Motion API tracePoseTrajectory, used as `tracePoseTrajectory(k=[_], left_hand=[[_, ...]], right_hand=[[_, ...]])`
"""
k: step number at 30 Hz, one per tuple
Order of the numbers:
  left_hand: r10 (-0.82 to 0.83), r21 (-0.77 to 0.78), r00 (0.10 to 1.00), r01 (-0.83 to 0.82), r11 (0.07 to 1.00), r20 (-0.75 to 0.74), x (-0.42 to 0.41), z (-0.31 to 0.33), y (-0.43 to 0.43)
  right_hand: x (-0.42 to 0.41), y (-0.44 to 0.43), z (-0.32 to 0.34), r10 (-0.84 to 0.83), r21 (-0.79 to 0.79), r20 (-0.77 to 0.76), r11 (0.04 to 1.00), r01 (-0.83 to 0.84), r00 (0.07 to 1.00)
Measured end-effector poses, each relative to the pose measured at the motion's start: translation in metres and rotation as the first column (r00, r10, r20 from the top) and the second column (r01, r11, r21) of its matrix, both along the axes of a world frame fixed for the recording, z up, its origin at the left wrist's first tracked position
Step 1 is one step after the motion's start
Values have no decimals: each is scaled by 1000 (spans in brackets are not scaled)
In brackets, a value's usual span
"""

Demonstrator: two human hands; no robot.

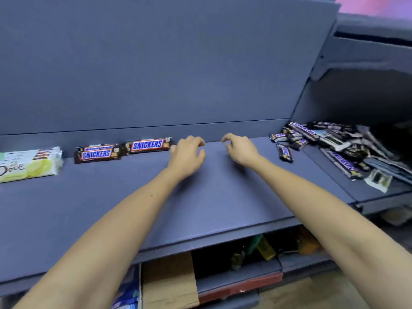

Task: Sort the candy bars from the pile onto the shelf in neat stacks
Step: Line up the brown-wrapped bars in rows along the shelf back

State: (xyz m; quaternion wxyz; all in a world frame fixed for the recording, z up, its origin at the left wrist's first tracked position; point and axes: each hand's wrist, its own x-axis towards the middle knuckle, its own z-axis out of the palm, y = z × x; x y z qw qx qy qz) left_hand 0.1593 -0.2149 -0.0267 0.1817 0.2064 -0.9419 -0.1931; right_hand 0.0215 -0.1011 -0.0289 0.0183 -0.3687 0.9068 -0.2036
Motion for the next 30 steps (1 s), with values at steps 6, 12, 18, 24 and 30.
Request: tracePoseTrajectory(k=[6, 12, 18, 24, 30], left_hand=[[-131, 26, 991, 130, 991, 24, -80, -5, 77], [-177, 45, 983, 175, 984, 55, -143, -15, 130], [-148, 35, 980, 144, 989, 131, -187, -21, 170], [-146, -95, 930, 188, 978, 338, -211, -26, 180], [-180, -27, 953, 192, 981, 245, -212, -28, 170]], right_hand=[[-70, 103, -2, -82, 33, -20, 996, 83, 996], [-125, 173, -8, -153, -15, -58, 988, 152, 987], [-171, 197, -2, -147, -67, -84, 988, 142, 986], [-193, 183, 3, -119, -117, -54, 987, 112, 991], [-206, 167, -4, -169, 54, -8, 984, 170, 986]])
